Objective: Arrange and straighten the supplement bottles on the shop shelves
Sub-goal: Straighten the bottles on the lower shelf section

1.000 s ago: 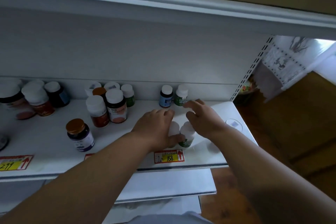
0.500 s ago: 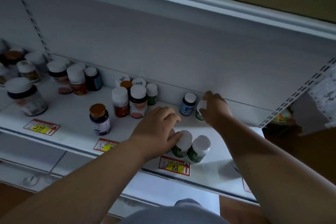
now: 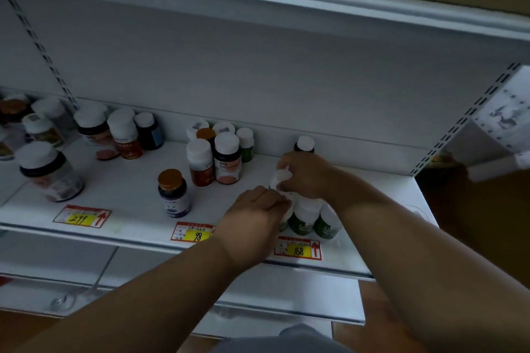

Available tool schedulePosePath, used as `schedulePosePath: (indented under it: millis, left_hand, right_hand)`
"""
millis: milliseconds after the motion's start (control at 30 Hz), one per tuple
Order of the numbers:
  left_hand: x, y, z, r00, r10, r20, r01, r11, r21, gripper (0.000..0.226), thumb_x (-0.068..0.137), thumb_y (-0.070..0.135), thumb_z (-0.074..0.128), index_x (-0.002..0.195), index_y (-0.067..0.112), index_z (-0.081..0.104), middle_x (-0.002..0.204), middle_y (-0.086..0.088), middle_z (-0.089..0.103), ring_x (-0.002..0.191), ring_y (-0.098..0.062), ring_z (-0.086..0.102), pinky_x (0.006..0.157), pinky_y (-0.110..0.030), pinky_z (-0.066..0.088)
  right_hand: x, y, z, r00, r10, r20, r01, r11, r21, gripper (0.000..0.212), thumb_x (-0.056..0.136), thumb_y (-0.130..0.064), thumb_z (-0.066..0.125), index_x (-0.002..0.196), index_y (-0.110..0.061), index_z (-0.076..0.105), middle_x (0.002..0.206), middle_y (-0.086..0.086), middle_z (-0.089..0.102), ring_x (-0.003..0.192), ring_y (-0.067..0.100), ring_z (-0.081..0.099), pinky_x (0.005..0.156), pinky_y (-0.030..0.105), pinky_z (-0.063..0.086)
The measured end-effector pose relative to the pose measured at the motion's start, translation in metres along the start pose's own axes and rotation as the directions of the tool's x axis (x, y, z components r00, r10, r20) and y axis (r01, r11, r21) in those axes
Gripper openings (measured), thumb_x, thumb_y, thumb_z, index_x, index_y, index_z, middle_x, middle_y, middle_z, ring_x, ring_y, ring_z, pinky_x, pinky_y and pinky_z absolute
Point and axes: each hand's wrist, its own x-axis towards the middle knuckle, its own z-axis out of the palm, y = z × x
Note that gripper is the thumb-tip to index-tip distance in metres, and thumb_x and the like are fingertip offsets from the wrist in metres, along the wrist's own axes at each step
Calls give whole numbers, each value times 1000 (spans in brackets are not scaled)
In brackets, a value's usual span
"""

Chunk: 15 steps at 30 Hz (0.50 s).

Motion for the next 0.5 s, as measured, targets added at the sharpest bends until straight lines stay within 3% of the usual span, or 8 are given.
schedulePosePath:
  millis: [100, 233, 400, 500]
  left_hand:
    - [-2, -2, -3, 1000, -2, 24, 2, 1000, -24, 48, 63, 2, 70, 111, 6, 70, 103, -10, 68, 87, -32, 64, 79, -35, 52]
    - [0, -6, -5, 999, 16, 33, -15, 999, -34, 44, 62, 0, 65, 106, 5, 71, 98, -12, 67, 81, -34, 62, 72, -36, 53]
    - [2, -11, -8, 996, 58, 67, -56, 998, -23, 38, 68, 3, 58, 105, 4, 70, 101, -14, 65, 81, -34, 58, 70, -40, 51]
    - [5, -12, -9, 994, 78, 76, -76, 997, -28, 36, 70, 7, 58, 103, 3, 71, 98, -15, 66, 81, -35, 58, 70, -40, 51]
  right_hand:
    - [-2, -2, 0, 1000, 18, 7, -18, 999, -29, 53, 80, -36, 74, 126, -20, 54, 124, 2, 54, 95, 10, 46, 74, 21, 36]
    - [-5, -4, 0, 998, 58, 11, -58, 998, -8, 53, 82, -39, 71, 129, -22, 53, 126, 1, 53, 100, 12, 49, 81, 24, 39]
    - [-7, -5, 4, 996, 79, -35, -79, 997, -19, 49, 85, -37, 67, 130, -21, 53, 128, 3, 54, 106, 16, 53, 82, 24, 39]
    - [-6, -3, 6, 994, 103, -47, -104, 994, -19, 49, 88, -45, 60, 130, -20, 54, 131, 3, 53, 110, 17, 52, 83, 23, 34]
